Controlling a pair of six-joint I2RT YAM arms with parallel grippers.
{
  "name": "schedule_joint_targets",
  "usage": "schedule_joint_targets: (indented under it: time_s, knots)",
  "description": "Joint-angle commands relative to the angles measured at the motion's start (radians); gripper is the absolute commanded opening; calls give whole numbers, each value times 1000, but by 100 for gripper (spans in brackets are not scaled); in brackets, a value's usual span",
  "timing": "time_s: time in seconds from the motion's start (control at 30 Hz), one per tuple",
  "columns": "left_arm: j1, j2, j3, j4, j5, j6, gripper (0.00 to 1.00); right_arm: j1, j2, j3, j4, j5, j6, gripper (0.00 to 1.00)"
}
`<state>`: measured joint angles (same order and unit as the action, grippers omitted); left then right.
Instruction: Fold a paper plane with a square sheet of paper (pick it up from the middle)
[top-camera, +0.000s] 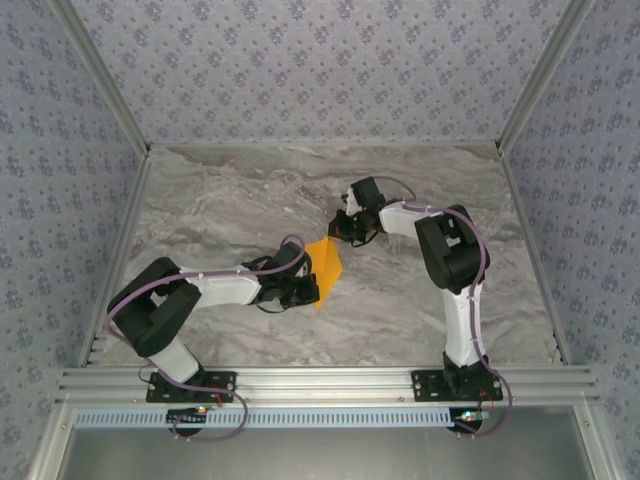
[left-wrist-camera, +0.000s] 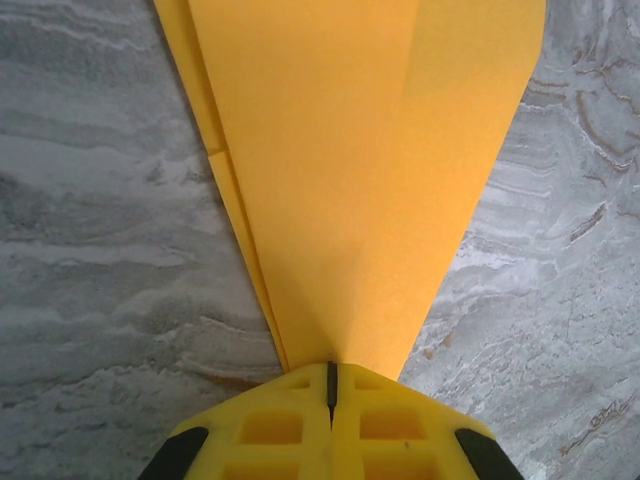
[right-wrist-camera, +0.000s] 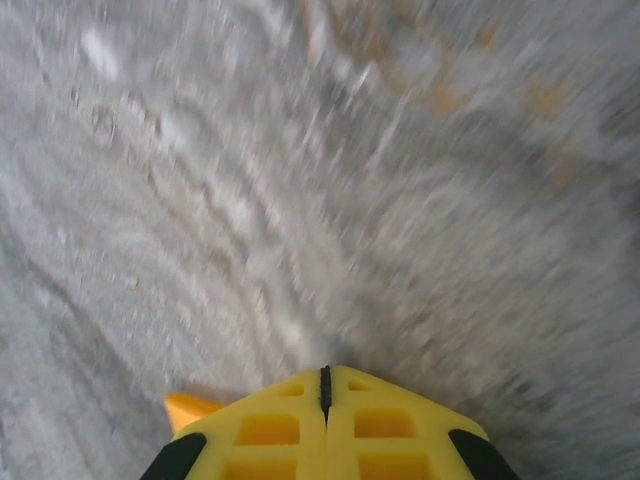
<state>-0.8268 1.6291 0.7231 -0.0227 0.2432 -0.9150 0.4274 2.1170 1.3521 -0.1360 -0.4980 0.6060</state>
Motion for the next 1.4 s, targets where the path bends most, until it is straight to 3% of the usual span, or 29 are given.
schedule_joint_targets:
  time_s: [0.0, 0.13, 0.23, 0.43, 0.5, 0.7, 0.9, 1.37]
  knots:
    - [-22, 35, -40, -162, 20, 29, 0, -27, 3, 39, -36, 67, -12, 7]
    - [-16, 6, 5, -167, 7, 54, 0, -20, -110, -19, -37, 48, -21, 11]
    - [3, -44, 42, -152, -4, 59, 6, -4, -209, -101, -31, 44, -13, 25]
    - [56, -171, 64, -174, -101, 44, 45, 43, -331, -275, 14, 11, 54, 46]
    - [92, -220, 45, -203, -158, 23, 57, 65, -344, -310, 41, 7, 79, 49]
    - [187, -350, -33, -225, -224, -15, 78, 132, -298, -316, 61, 27, 101, 50]
    - [213, -406, -73, -232, -230, -18, 86, 151, -242, -291, 61, 39, 109, 46]
    - [221, -405, -77, -238, -220, -15, 91, 178, -198, -260, 77, 2, 94, 38]
